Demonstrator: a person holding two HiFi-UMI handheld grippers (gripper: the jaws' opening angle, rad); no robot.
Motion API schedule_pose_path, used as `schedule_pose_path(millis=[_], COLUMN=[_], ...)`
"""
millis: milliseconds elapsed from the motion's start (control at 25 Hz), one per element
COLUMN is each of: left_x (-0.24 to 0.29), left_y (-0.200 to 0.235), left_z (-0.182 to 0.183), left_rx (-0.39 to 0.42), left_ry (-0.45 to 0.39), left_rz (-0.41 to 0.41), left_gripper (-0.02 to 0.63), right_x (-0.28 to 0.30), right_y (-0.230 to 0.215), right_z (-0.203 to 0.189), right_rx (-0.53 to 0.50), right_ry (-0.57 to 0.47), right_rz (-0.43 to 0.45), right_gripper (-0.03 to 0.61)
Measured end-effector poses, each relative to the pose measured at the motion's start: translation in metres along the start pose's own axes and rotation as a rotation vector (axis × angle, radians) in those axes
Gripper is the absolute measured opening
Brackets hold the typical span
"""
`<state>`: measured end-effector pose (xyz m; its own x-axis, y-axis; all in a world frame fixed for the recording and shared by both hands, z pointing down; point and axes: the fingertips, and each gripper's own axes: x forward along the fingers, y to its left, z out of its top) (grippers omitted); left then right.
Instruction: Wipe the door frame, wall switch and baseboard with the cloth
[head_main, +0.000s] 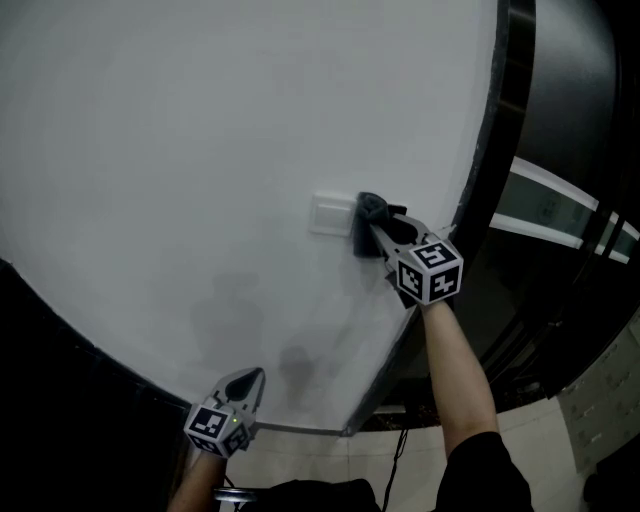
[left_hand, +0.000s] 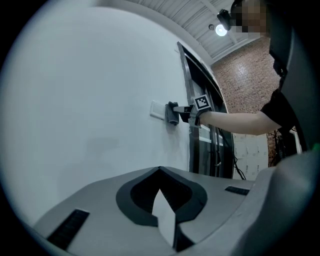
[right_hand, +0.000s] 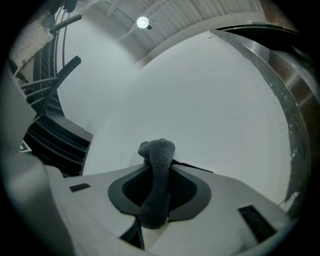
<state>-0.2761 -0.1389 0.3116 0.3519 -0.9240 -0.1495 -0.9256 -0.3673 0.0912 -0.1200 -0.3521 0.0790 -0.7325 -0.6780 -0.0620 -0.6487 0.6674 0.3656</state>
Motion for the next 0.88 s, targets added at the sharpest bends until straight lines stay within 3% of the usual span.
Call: schedule_pose_path(millis=[880], left_x=[0.035], left_y=[-0.029], left_z=[-0.009], left_rx=[0.015], left_ry=[0.001], left_rz=[-0.046], left_gripper=[0.002], right_x=[-0.035], right_y=[-0.044], right_z=[-0.015], right_rx=[-0.010], right_ry=[-0.005], right_rz=[-0.061], right_gripper=[0.087])
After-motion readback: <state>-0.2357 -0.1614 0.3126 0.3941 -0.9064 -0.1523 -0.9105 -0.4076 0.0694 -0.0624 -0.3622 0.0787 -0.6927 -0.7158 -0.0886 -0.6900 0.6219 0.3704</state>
